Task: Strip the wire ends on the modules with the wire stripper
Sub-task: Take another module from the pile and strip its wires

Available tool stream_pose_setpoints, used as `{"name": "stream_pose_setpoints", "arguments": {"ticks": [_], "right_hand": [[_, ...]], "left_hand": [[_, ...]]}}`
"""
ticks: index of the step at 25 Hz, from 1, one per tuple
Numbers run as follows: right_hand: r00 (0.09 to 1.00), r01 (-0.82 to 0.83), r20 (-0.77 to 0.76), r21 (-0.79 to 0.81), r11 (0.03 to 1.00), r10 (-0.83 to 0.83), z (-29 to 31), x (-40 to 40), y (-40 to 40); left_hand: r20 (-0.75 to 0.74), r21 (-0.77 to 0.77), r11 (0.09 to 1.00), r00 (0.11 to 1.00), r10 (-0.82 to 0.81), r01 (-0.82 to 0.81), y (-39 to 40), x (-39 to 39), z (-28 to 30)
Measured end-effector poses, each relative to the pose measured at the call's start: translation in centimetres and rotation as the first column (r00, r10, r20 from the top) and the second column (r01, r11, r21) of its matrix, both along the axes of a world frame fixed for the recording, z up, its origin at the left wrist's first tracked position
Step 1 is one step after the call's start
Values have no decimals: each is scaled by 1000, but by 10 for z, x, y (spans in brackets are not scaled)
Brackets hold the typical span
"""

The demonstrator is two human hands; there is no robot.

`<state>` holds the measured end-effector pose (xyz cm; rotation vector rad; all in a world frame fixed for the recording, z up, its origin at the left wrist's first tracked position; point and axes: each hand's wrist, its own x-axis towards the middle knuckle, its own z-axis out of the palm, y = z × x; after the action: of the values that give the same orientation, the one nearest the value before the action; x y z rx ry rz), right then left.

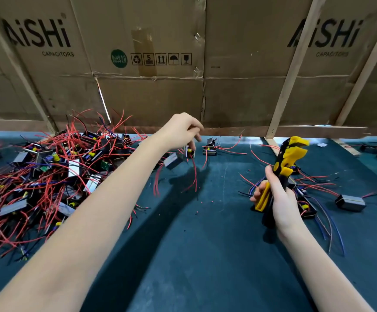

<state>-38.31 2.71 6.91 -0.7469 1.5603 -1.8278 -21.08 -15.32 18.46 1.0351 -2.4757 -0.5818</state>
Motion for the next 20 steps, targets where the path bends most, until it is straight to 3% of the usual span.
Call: {"name": "stream_pose_setpoints", "arguments": {"ticks": [2,5,11,14,17,18,20], "right_hand": [[1000,-5,-1,11,1000,5,0,-1,-1],[1000,-2,-11,18,1000,3,-1,-1,-2],[1000,-12,-26,29,999,13,-1,-2,-4],[999,-21,-39,32,999,22,-2,0,-3],[999,-20,-39,32,999,22,-1,0,-2],[999,-21,-34,30,999,22,-1,0,-2],[999,-27,-20,25,999,28,0,1,-1]], "left_hand": [[46,-46,999,999,-6,8,-3,1,2],[239,-15,997,968,71,-69,-2,15,4],[609,297,915,792,39,-274,20,83,45],[650,169,918,740,169,-358,26,115,52],[495,-156,969,833,245,-192,27,120,34],[452,-160,982,878,161,-98,33,115,25],[452,-1,996,888,-78,88,51,104,8]]}}
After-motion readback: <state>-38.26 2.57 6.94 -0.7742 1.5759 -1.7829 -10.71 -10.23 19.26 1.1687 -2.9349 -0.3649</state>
